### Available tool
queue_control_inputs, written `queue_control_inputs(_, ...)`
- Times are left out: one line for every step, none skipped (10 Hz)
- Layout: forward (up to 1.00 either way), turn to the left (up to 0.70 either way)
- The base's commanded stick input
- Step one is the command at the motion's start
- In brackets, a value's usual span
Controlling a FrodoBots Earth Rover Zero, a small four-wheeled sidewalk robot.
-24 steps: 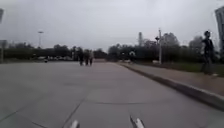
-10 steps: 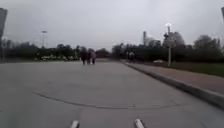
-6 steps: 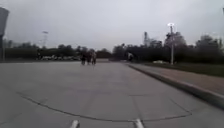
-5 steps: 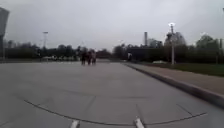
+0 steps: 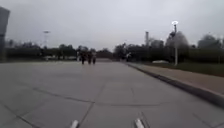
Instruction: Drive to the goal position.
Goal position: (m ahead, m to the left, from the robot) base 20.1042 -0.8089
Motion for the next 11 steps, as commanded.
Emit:
queue_control_inputs(0.7, -0.03)
queue_control_inputs(0.7, -0.03)
queue_control_inputs(0.7, -0.03)
queue_control_inputs(0.7, -0.05)
queue_control_inputs(0.7, -0.35)
queue_control_inputs(0.7, -0.35)
queue_control_inputs(0.7, -0.35)
queue_control_inputs(0.7, -0.35)
queue_control_inputs(0.7, -0.35)
queue_control_inputs(0.7, -0.18)
queue_control_inputs(0.7, -0.03)
